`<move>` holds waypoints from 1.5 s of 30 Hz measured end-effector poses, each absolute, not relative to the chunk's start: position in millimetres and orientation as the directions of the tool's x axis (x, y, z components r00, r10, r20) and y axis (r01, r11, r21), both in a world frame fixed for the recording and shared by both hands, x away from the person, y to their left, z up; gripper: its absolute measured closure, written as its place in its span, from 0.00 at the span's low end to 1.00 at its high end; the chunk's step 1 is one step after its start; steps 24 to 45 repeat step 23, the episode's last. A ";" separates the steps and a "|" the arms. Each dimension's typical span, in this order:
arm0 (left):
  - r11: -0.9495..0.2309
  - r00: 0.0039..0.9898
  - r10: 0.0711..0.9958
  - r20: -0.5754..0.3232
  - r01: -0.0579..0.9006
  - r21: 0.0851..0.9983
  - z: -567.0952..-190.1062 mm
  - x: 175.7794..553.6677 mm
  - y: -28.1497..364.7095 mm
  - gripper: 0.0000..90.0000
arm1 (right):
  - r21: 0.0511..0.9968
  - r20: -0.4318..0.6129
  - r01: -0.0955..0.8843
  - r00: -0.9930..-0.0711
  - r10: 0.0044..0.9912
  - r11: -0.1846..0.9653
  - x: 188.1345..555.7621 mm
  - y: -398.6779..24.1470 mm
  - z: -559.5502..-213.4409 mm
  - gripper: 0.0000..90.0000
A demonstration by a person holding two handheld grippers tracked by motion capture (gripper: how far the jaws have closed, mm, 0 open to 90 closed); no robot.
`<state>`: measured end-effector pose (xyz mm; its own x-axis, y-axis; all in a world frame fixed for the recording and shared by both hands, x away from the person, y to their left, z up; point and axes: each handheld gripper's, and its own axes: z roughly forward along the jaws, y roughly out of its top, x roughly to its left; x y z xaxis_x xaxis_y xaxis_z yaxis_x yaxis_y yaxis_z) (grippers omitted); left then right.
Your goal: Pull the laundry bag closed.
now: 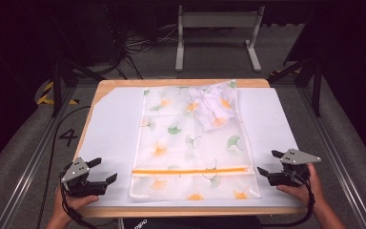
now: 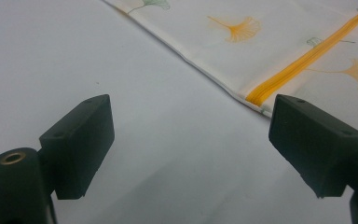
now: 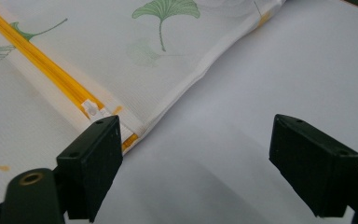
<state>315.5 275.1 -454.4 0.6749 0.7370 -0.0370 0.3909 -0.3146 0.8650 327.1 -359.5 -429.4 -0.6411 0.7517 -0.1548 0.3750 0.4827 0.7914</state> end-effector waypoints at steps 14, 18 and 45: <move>-0.339 0.677 0.735 -0.024 0.399 0.852 -454.9 319.2 271.6 0.17 | 0.788 -0.150 0.378 -0.648 0.747 0.486 328.2 -356.7 -430.9 0.20; -0.343 0.676 0.737 -0.019 0.397 0.852 -453.2 319.8 271.5 0.17 | 0.785 -0.153 0.377 -0.651 0.744 0.491 328.3 -354.9 -431.8 0.20; -0.349 0.682 0.731 -0.020 0.399 0.848 -452.5 320.5 269.7 0.16 | 0.787 -0.153 0.375 -0.651 0.744 0.489 327.9 -354.2 -430.8 0.20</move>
